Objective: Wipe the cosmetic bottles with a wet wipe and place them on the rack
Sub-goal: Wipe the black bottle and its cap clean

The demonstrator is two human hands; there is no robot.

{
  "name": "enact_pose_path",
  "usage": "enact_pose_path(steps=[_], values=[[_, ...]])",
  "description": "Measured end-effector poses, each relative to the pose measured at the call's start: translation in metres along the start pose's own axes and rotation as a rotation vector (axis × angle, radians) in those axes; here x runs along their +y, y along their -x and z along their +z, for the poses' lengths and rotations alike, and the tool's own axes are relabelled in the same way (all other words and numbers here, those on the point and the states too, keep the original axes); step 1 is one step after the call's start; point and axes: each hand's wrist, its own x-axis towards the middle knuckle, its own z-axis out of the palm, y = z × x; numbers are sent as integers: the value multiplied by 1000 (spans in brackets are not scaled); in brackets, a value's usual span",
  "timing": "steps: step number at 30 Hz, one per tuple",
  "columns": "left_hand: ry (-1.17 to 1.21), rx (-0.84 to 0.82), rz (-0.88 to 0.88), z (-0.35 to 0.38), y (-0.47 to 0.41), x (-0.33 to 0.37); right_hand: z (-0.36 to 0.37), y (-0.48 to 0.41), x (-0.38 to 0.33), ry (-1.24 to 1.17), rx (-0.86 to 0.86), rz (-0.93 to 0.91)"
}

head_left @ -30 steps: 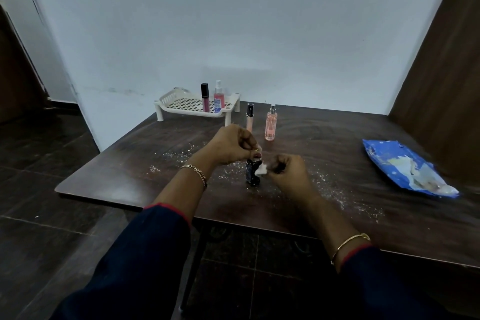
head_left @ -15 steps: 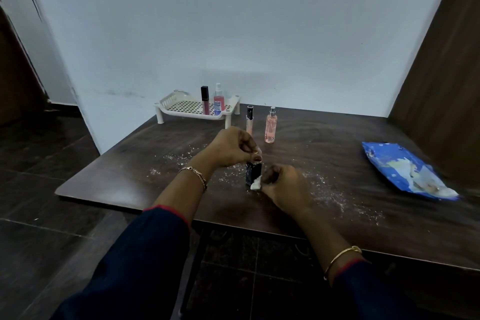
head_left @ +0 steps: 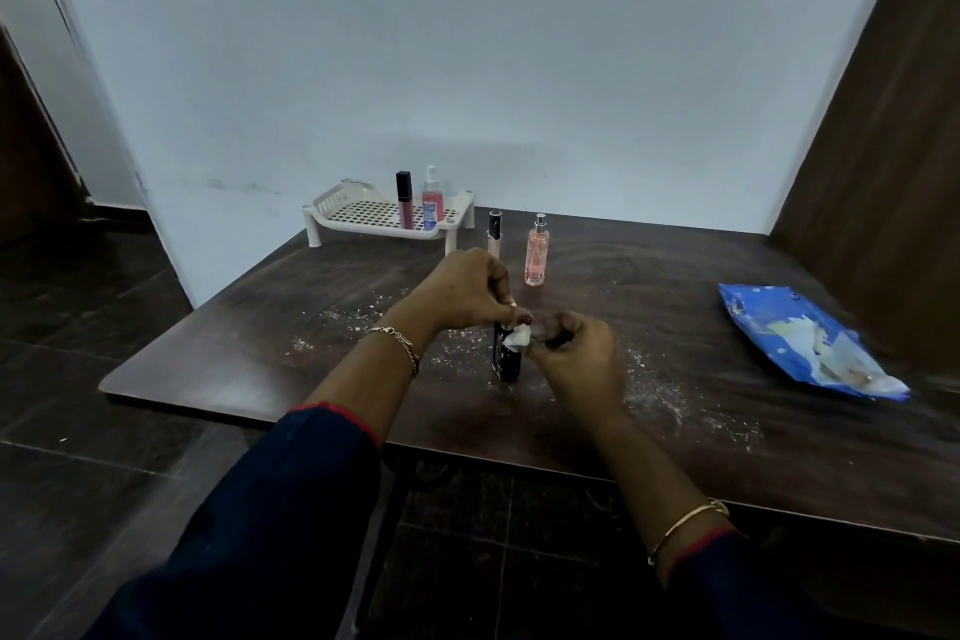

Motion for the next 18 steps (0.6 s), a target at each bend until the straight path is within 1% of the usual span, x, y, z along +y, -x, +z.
enact_pose_path(steps=[2, 4, 7, 11, 16, 18], values=[[24, -16, -11, 0, 1, 0, 3, 1, 8, 59, -48, 13], [46, -29, -18, 0, 1, 0, 6, 5, 15, 145, -113, -13], [40, -32, -10, -1, 0, -1, 6, 6, 15, 184, -140, -25], [35, -30, -17, -1, 0, -2, 0, -1, 2, 67, -43, -5], [69, -54, -33, -2, 0, -2, 11, 12, 0, -4, 125, -105], [69, -73, -33, -3, 0, -2, 15, 14, 5, -10, 151, -146]])
